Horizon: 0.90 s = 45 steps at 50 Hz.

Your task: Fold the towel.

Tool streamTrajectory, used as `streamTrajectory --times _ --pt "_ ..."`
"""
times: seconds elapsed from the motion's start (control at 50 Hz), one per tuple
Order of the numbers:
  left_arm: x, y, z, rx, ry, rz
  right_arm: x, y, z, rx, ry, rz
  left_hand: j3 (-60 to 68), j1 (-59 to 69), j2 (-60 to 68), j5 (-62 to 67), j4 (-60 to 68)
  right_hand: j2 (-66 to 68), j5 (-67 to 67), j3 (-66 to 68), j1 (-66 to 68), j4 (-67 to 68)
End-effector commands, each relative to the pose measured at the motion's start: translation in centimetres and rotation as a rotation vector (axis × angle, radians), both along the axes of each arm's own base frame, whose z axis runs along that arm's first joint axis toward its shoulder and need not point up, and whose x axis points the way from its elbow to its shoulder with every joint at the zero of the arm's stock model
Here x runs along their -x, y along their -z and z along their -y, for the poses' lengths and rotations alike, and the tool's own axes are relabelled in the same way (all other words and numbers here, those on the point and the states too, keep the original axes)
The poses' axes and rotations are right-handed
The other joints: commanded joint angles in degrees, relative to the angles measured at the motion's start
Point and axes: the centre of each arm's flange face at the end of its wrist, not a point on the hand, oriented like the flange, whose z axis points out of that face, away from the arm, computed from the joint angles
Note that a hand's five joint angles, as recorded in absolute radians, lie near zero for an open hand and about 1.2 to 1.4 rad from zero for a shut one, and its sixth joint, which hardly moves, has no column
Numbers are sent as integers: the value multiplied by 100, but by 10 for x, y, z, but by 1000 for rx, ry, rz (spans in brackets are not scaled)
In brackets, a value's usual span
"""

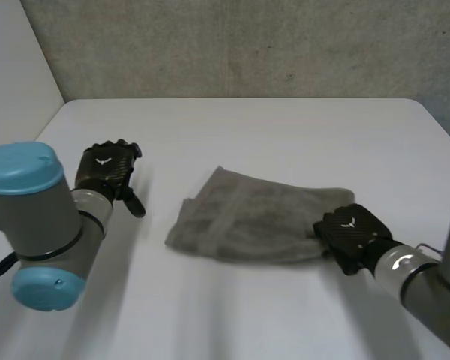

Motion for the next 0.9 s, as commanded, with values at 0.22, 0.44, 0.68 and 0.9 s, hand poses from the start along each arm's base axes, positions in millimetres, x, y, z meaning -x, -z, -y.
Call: streamTrajectory --times 0.22,0.44,0.68,0.9 --pt "-6 -21 -1 44 22 -53 -63 -86 9 242 -227 62 -347 -388 -317 -239 -360 992 429 460 802 382" --pt "-1 -28 1 52 25 -108 -145 -18 -66 67 -517 30 -330 -371 -300 -222 -344 992 429 460 802 382" --pt "20 -42 6 104 76 -139 -137 -32 -48 64 -331 100 -330 -371 -300 -222 -344 -6008 -6571 -6540 -6198 -6618" --pt "68 -56 4 136 211 -234 -94 -64 -24 -9 -64 372 -246 -287 -217 -138 -260 -6008 -6571 -6540 -6198 -6618"
